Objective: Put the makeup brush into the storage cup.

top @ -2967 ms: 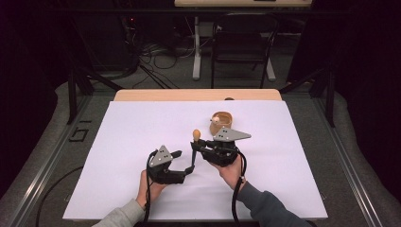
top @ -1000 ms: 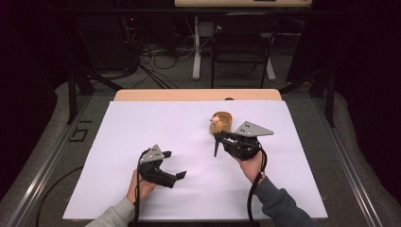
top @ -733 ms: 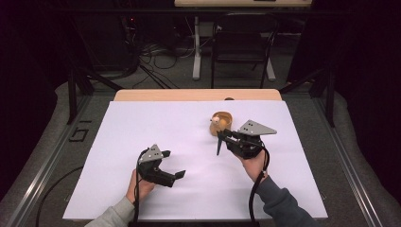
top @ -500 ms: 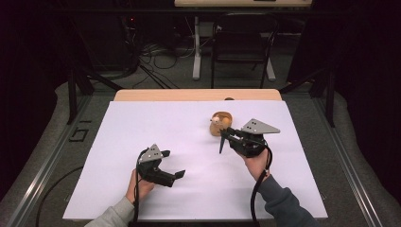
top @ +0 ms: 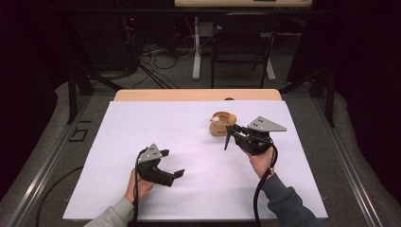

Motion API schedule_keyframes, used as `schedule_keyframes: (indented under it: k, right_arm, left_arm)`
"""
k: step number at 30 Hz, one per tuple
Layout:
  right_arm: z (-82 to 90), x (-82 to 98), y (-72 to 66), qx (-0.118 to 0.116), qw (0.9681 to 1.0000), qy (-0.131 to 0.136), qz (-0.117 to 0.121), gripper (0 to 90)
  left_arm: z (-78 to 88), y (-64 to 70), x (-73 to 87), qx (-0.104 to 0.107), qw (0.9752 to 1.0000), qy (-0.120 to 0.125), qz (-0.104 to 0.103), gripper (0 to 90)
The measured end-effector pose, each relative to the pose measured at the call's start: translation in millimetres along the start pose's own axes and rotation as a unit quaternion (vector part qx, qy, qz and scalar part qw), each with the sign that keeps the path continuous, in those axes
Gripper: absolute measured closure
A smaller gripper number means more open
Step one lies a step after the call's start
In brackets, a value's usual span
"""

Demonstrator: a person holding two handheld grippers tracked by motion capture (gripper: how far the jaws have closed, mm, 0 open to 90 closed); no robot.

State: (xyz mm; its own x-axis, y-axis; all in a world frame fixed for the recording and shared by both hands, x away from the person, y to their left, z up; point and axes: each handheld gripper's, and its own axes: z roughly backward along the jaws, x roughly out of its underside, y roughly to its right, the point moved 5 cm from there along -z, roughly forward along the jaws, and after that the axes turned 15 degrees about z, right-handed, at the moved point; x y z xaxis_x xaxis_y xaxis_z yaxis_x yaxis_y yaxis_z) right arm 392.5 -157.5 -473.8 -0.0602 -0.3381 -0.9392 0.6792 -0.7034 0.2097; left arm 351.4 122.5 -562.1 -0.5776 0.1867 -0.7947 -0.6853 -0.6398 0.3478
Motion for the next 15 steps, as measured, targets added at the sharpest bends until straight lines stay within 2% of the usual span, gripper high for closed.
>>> schedule_keyframes:
  k: [15]
  right_arm:
    - [5.6,1.7,13.3,0.022,0.9998,-0.004,0.001,77.7]
  left_arm:
    - [0.0,-0.2,0.0,-0.001,1.0,0.0,0.001,0.2]
